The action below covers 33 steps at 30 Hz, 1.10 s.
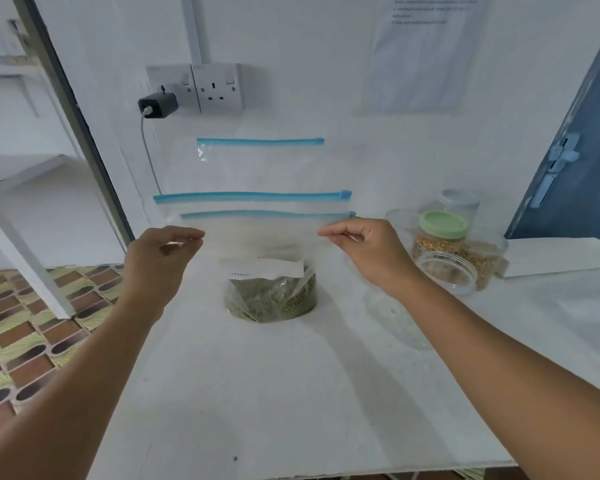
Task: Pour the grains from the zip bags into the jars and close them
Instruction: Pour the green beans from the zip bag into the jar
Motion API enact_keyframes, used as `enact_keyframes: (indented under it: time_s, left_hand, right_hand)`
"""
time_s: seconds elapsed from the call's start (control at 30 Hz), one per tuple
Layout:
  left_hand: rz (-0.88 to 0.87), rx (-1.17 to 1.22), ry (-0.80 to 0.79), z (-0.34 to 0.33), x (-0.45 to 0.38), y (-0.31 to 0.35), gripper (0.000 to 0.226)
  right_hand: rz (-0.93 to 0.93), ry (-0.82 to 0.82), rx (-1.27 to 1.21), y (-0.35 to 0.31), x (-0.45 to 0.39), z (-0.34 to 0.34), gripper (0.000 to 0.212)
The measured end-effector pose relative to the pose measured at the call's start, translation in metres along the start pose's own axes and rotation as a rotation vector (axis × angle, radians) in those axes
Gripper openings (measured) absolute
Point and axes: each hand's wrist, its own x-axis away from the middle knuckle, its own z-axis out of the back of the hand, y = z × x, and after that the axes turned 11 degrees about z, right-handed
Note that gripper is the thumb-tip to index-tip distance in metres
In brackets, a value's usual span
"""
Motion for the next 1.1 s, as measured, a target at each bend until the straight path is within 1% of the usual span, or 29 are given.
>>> enact_keyframes:
  time_s: [0.13,0.23,0.37,0.47,0.5,0.57,0.6,0.63,0.7,0.77,0.83,0.9,1.0,1.1]
  left_hand:
    - [-0.050,0.062,0.038,-0.004,0.002,0.003,0.019]
    - [-0.043,0.140,0.033,-0.005,0.001,0.011,0.020]
    - [0.032,0.230,-0.003,-0.006,-0.006,0.024,0.023]
    - [0.047,0.272,-0.040,-0.009,-0.010,0.022,0.025]
    - [0.049,0.272,-0.054,-0.010,-0.011,0.021,0.026]
    - [0.053,0.244,-0.069,-0.011,-0.010,0.018,0.026]
    - [0.049,0.220,-0.066,-0.012,-0.008,0.018,0.027]
    - [0.037,0.183,-0.048,-0.012,-0.006,0.019,0.027]
    - [-0.019,0.069,0.045,-0.014,0.000,0.022,0.026]
    - [-0.099,-0.038,0.161,-0.016,0.008,0.028,0.023]
    - [-0.211,-0.102,0.205,-0.021,0.019,0.040,0.027]
    - [-0.347,-0.179,0.154,-0.031,0.030,0.056,0.029]
    - [-0.510,-0.372,0.109,-0.051,0.041,0.086,0.029]
    - [-0.649,-0.467,0.021,-0.076,0.040,0.111,0.034]
  right_hand:
    - [0.007,0.028,-0.031,-0.004,-0.004,0.007,0.033]
    - [0.014,0.047,-0.070,-0.006,-0.007,0.010,0.039]
    - [0.025,0.071,-0.098,-0.011,-0.015,0.018,0.035]
    - [0.039,0.105,-0.106,-0.009,-0.015,0.022,0.034]
    - [0.048,0.123,-0.116,-0.008,-0.013,0.022,0.032]
    - [0.067,0.179,-0.181,-0.008,-0.011,0.023,0.022]
    - [0.062,0.209,-0.240,-0.010,-0.011,0.025,0.021]
    - [0.043,0.235,-0.288,-0.012,-0.012,0.027,0.025]
    - [0.002,0.241,-0.339,-0.020,-0.015,0.029,0.025]
    - [0.001,0.207,-0.359,-0.024,-0.018,0.030,0.012]
    - [0.011,0.190,-0.347,-0.024,-0.018,0.031,0.004]
    - [0.008,0.209,-0.365,-0.023,-0.017,0.031,0.004]
    - [0.010,0.222,-0.406,-0.024,-0.017,0.031,0.010]
    - [0.019,0.202,-0.416,-0.024,-0.016,0.028,0.015]
